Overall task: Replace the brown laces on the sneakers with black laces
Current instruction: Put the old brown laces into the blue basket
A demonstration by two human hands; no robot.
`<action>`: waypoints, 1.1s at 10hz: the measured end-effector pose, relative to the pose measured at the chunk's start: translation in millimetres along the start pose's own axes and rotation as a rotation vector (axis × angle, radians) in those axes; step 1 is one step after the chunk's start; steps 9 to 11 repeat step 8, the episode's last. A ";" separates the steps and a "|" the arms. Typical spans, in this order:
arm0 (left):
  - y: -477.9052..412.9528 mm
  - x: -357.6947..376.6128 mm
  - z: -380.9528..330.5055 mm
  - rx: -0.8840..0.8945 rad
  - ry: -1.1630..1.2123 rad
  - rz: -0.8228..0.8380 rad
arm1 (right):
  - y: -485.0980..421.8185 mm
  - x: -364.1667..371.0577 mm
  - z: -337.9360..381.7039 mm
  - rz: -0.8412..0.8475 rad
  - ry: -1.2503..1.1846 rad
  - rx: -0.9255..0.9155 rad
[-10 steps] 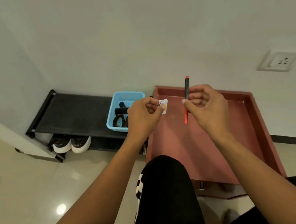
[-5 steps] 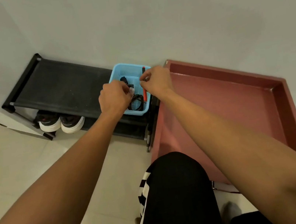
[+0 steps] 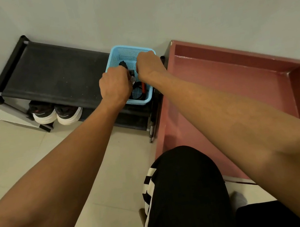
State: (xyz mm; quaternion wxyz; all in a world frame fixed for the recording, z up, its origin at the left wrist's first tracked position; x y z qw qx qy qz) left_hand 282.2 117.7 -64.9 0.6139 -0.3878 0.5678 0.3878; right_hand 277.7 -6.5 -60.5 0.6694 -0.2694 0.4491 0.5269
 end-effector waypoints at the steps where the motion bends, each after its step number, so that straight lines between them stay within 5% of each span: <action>1: 0.6 -2.3 -2.0 0.006 0.007 -0.016 | 2.6 0.6 1.1 -0.012 0.005 -0.010; 4: 8.1 -15.0 -2.5 0.018 0.037 -0.015 | 20.4 -18.1 -1.6 -0.061 -0.158 -0.044; 8: 67.6 -119.7 -39.0 0.161 0.145 -0.215 | 175.8 -164.4 -46.1 -0.368 -0.288 -0.093; 11: 67.6 -119.7 -39.0 0.161 0.145 -0.215 | 175.8 -164.4 -46.1 -0.368 -0.288 -0.093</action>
Point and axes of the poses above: each hand's wrist, its own y-axis away from the middle knuckle, its own x-axis out of the palm, z = x × y, the point moved 6 cm from there along -y, towards the middle knuckle, and after that the axes turned 15 degrees about -y, right-handed, at the moved point
